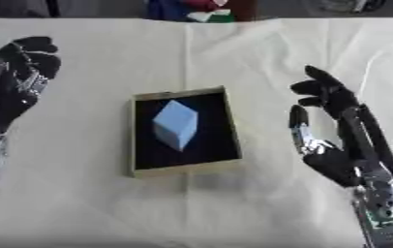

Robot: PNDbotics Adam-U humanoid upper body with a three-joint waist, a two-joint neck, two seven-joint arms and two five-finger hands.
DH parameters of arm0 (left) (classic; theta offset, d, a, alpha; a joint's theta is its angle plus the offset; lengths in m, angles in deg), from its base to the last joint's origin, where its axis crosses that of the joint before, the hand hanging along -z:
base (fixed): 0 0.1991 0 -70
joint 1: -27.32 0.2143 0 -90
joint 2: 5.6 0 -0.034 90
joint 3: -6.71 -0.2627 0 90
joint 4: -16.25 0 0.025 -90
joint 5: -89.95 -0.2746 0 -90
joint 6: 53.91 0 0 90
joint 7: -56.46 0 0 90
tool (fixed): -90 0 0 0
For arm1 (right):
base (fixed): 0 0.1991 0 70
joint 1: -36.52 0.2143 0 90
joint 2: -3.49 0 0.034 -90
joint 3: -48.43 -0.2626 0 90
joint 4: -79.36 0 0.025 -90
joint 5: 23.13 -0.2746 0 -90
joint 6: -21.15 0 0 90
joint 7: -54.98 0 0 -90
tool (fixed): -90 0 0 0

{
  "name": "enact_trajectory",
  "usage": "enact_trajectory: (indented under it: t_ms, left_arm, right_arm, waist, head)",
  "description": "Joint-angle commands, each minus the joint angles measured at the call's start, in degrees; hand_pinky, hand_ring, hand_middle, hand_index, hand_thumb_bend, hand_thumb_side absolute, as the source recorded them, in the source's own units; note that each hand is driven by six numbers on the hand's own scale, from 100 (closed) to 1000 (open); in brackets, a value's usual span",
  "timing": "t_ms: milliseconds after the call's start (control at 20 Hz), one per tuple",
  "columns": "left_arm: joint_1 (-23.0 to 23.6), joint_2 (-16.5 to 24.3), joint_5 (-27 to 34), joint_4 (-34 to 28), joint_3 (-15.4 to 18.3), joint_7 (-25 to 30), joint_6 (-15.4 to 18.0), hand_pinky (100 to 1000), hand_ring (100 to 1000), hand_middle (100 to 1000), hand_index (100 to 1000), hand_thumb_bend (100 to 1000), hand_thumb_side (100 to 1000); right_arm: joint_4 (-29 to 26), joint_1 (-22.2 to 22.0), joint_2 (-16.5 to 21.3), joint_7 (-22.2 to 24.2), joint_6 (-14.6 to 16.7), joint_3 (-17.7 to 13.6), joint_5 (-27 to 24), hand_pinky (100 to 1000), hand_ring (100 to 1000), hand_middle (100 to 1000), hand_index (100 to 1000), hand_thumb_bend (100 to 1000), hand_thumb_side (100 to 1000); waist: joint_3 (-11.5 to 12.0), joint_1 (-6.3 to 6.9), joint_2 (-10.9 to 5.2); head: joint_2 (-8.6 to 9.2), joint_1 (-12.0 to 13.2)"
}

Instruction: Pick up objects on the table and place them in the box.

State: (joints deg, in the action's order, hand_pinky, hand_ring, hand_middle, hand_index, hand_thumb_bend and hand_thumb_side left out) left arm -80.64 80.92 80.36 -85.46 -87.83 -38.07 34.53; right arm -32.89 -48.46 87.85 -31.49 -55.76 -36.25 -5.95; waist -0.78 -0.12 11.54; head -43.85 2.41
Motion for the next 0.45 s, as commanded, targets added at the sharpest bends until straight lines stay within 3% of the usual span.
enact_trajectory:
  t_ms: [50, 450]
  left_arm:
    - [-0.3, 0.3, 0.1, -0.4, -0.1, -0.7, 0.3, 698, 706, 690, 803, 551, 658]
    - [-0.1, 0.2, 0.1, -0.2, -0.2, -0.7, 0.5, 698, 706, 690, 803, 551, 654]
  right_arm:
    - [-0.6, 0.4, 0.4, -0.2, 0.0, -0.3, -0.6, 735, 800, 721, 951, 100, 558]
    - [-0.6, 0.3, 0.4, -0.3, 0.0, -0.4, -1.1, 735, 800, 720, 951, 100, 558]
  waist:
    - [-0.1, -0.03, -0.73]
    - [0.0, -0.05, -0.94]
  head:
    - [-0.27, 0.0]
    - [-0.27, 0.0]
